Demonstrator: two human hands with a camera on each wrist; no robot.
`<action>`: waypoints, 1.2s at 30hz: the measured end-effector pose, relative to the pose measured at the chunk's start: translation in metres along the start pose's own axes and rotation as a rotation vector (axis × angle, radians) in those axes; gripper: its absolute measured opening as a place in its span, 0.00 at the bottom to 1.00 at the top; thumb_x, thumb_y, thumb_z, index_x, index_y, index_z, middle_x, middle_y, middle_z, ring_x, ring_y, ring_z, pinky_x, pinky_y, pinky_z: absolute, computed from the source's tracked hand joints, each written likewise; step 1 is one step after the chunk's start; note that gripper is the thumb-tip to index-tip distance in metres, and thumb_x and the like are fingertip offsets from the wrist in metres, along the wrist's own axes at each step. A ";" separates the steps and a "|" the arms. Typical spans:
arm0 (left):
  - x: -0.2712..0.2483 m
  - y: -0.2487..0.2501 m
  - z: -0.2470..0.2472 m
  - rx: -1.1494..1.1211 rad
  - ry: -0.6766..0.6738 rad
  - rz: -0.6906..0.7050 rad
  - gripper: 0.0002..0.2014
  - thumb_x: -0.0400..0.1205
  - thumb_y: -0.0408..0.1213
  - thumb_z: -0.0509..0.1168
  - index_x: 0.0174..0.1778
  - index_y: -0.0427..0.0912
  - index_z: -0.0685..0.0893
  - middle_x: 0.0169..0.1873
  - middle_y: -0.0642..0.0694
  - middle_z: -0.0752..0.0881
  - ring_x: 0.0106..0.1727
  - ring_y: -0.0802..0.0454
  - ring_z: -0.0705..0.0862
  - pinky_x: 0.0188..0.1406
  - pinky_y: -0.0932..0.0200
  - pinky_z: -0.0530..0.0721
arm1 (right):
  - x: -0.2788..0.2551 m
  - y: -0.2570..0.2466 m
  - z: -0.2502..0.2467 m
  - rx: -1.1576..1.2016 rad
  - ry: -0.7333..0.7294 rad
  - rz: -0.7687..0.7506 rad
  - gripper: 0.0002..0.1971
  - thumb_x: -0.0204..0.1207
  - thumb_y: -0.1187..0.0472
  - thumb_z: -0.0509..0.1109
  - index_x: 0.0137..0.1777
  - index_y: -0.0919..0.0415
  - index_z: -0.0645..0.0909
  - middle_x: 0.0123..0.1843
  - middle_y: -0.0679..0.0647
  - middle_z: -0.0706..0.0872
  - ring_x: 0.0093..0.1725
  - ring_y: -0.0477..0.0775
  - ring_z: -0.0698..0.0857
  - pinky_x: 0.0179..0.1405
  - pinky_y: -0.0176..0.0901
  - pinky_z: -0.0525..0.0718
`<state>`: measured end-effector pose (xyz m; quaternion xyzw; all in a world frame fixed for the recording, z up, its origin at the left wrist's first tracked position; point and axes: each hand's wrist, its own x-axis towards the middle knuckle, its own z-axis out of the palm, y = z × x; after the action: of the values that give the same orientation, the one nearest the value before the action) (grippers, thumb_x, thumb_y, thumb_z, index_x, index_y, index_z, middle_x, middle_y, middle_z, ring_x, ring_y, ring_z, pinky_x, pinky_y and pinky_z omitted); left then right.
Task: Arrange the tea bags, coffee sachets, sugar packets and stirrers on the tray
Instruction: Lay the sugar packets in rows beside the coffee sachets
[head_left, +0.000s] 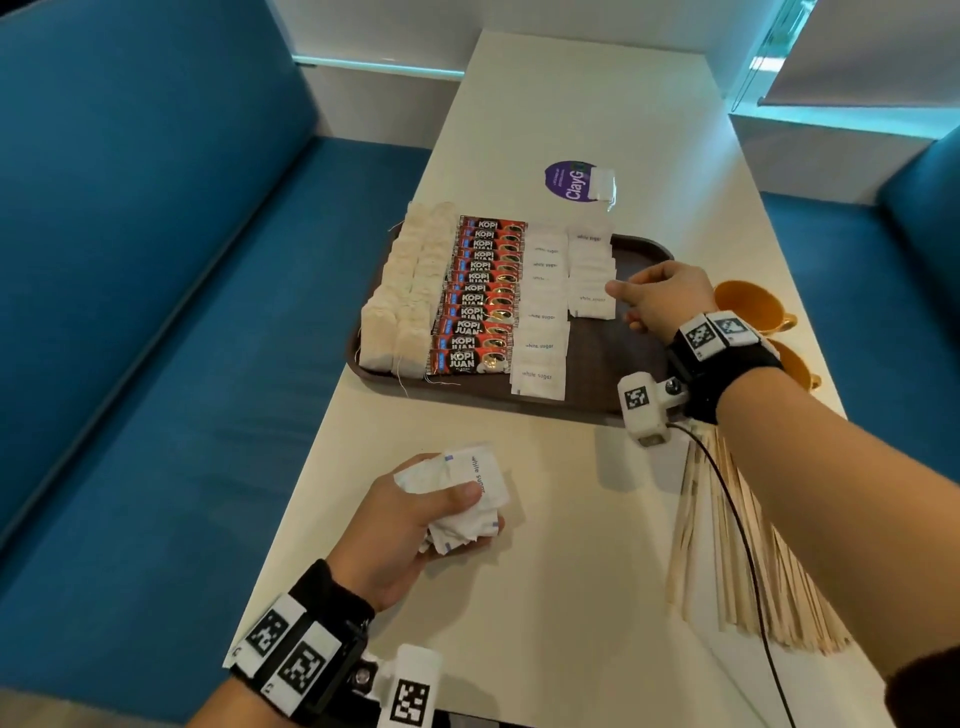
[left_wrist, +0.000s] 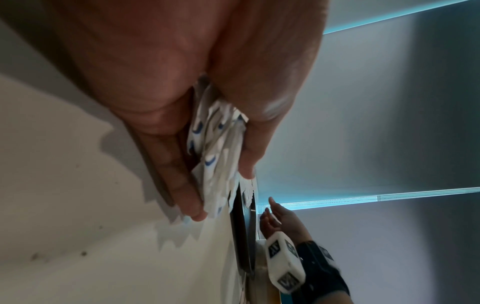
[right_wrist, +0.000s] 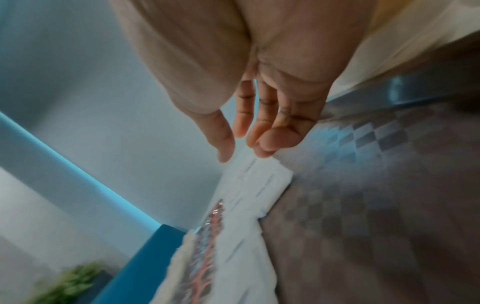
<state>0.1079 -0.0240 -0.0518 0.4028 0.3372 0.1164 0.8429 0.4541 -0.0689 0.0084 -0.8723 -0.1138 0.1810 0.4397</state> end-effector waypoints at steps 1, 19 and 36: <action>0.000 0.000 0.000 0.008 -0.007 0.006 0.23 0.75 0.28 0.78 0.64 0.28 0.81 0.55 0.21 0.88 0.52 0.21 0.89 0.48 0.39 0.90 | -0.014 -0.001 -0.002 0.039 -0.009 -0.023 0.12 0.74 0.54 0.83 0.50 0.55 0.83 0.44 0.56 0.91 0.36 0.50 0.89 0.47 0.50 0.94; -0.052 -0.014 0.014 -0.087 -0.034 0.081 0.23 0.79 0.29 0.75 0.72 0.37 0.82 0.63 0.27 0.87 0.55 0.34 0.89 0.43 0.47 0.89 | -0.253 0.068 0.024 0.405 -0.572 -0.045 0.12 0.75 0.62 0.82 0.50 0.70 0.88 0.40 0.63 0.91 0.37 0.56 0.88 0.37 0.46 0.88; -0.069 -0.014 0.020 -0.115 -0.088 0.018 0.23 0.77 0.37 0.78 0.68 0.41 0.84 0.60 0.30 0.89 0.53 0.34 0.89 0.37 0.49 0.91 | -0.264 0.078 0.019 0.640 -0.405 -0.015 0.11 0.77 0.73 0.77 0.56 0.65 0.82 0.41 0.64 0.86 0.36 0.62 0.90 0.35 0.47 0.89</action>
<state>0.0686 -0.0772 -0.0203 0.3616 0.2888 0.1252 0.8776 0.2094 -0.1952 -0.0081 -0.6365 -0.1426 0.3729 0.6599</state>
